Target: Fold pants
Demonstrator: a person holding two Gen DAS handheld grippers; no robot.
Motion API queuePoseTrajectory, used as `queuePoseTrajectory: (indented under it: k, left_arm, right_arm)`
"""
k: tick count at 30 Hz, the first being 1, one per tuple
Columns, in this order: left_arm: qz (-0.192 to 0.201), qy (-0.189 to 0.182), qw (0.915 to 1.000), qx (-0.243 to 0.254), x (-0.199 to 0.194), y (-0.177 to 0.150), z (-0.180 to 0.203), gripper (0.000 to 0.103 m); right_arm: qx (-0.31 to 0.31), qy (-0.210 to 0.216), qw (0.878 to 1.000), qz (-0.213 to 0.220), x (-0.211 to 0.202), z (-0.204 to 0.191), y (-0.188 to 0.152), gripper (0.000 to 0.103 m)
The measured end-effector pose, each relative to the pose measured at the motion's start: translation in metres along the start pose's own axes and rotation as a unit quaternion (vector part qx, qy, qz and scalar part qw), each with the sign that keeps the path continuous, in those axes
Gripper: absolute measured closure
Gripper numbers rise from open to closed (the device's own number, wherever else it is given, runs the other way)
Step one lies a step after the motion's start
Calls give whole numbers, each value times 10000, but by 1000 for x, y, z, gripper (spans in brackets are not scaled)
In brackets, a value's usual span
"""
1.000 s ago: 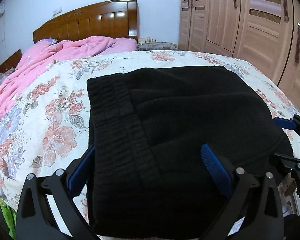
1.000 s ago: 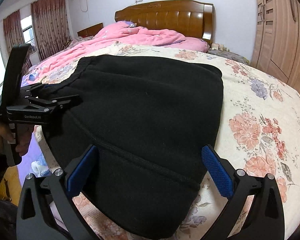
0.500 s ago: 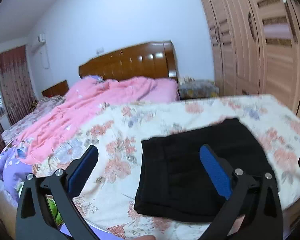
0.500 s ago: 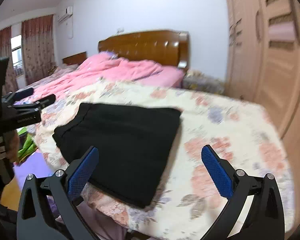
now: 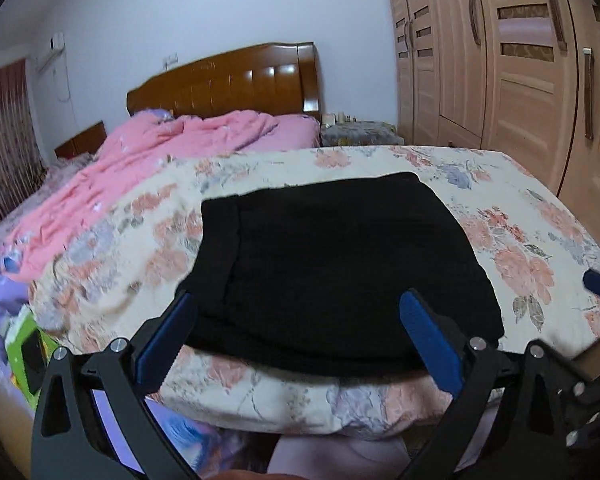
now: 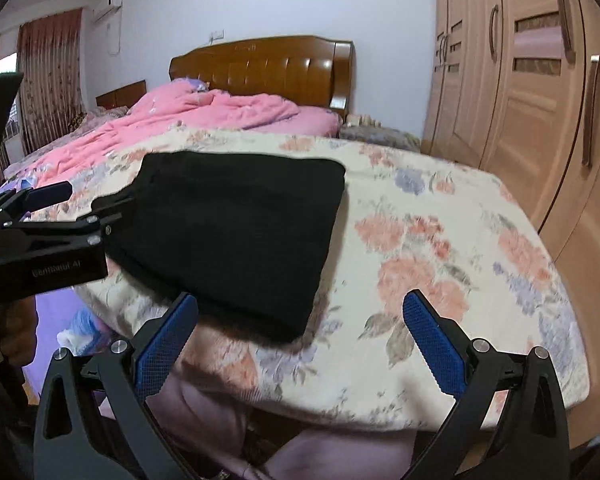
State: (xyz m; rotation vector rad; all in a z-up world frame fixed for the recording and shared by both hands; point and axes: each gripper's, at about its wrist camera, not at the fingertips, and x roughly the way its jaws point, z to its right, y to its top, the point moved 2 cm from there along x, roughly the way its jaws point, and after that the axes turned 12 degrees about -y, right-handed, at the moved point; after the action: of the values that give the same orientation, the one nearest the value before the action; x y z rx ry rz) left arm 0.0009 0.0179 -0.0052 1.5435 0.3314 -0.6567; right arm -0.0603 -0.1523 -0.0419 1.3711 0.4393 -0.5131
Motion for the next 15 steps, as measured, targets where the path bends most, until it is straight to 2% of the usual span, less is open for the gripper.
queuePoseTrajectory:
  k: [6, 15]
  left_arm:
    - [-14, -14, 9996, -275, 1, -7, -12, 1]
    - [-29, -9, 9996, -284, 2, -7, -12, 1]
  right_arm:
    - [-28, 4, 10000, 42, -1, -3, -3, 4]
    - [-48, 27, 10000, 39, 0, -5, -3, 4]
